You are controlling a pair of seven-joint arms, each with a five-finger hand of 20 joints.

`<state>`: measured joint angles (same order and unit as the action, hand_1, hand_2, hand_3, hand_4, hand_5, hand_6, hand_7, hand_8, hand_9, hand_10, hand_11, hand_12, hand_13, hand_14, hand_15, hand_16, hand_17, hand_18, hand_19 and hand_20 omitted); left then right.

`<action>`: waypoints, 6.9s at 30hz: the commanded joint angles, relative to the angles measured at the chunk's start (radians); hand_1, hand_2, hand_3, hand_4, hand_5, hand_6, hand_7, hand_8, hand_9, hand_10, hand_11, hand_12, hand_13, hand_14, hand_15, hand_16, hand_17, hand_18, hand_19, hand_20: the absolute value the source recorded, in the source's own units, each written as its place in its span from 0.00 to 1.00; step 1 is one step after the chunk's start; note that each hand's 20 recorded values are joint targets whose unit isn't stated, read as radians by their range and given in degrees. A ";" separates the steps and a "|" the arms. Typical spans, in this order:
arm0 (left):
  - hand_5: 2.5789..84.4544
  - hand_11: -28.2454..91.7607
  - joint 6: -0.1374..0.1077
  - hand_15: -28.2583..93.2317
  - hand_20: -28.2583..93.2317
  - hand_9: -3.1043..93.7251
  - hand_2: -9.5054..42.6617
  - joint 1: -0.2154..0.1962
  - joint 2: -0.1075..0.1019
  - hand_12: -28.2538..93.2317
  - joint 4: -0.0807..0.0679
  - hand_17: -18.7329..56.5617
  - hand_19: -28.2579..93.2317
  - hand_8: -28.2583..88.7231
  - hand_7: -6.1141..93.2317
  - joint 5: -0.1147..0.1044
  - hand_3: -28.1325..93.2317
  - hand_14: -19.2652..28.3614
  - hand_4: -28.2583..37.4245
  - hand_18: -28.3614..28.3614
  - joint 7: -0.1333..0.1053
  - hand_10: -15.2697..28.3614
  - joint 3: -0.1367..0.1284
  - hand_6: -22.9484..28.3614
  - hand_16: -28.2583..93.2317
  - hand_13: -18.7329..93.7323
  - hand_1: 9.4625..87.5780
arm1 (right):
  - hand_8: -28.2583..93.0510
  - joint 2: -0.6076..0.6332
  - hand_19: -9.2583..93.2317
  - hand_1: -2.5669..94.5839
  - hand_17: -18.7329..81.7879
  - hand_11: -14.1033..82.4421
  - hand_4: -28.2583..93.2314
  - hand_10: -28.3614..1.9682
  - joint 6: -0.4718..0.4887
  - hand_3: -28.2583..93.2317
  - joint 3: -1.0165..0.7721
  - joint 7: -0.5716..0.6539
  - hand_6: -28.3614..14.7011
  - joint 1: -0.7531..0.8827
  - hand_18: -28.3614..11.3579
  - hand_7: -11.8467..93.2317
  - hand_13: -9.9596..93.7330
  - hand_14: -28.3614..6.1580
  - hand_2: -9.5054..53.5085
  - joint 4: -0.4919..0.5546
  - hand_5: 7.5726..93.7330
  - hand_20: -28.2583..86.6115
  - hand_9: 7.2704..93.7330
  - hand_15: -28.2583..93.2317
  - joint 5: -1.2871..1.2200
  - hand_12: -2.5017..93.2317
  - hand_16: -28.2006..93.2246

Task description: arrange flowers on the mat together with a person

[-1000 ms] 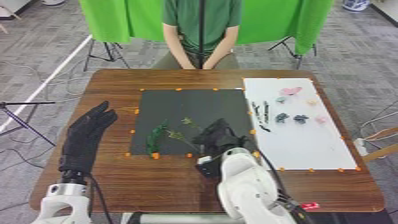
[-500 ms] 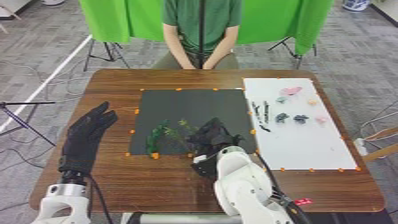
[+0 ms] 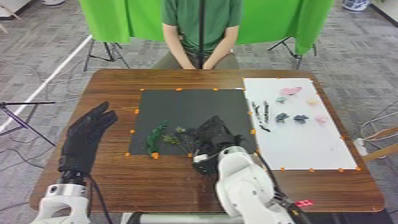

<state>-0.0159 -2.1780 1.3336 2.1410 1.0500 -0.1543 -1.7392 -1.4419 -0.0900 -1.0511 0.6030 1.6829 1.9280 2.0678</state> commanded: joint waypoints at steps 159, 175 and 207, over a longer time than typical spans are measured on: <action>0.49 0.34 0.101 0.31 0.36 0.47 0.00 -0.008 0.057 0.35 -0.064 0.30 0.24 0.19 0.18 0.035 0.76 0.73 0.10 0.66 -0.053 0.63 -0.007 0.52 0.26 0.46 0.21 | 0.16 0.506 0.85 0.38 0.57 0.34 0.03 0.47 0.496 0.77 -0.267 -0.082 0.68 -0.198 0.17 0.24 0.88 0.62 0.00 -0.087 0.55 0.63 0.77 0.66 0.398 0.22 0.45; 0.49 0.34 0.100 0.31 0.36 0.47 0.00 -0.003 0.056 0.35 -0.066 0.30 0.24 0.19 0.18 0.032 0.76 0.73 0.10 0.66 -0.041 0.63 -0.008 0.51 0.26 0.46 0.21 | 0.15 0.475 0.90 0.42 0.62 0.33 0.04 0.52 0.478 0.78 -0.217 -0.075 0.70 -0.182 0.19 0.25 0.96 0.72 0.00 -0.154 0.60 0.62 0.87 0.66 0.401 0.22 0.47; 0.49 0.35 -0.036 0.31 0.36 0.47 0.04 -0.036 0.057 0.35 -0.117 0.31 0.24 0.19 0.18 -0.042 0.77 0.72 0.07 0.65 -0.098 0.63 -0.093 0.52 0.26 0.46 0.18 | 0.31 0.246 1.00 0.70 0.72 0.36 0.04 0.72 0.273 0.69 0.229 -0.272 0.71 -0.604 0.26 0.29 1.00 0.87 0.00 -0.130 0.91 0.58 1.00 0.78 0.271 0.36 0.42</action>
<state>-0.0457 -2.1986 1.3687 2.0485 1.0127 -0.2441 -1.8376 -0.9631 0.1494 -0.9889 0.4332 1.2610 1.8454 2.3472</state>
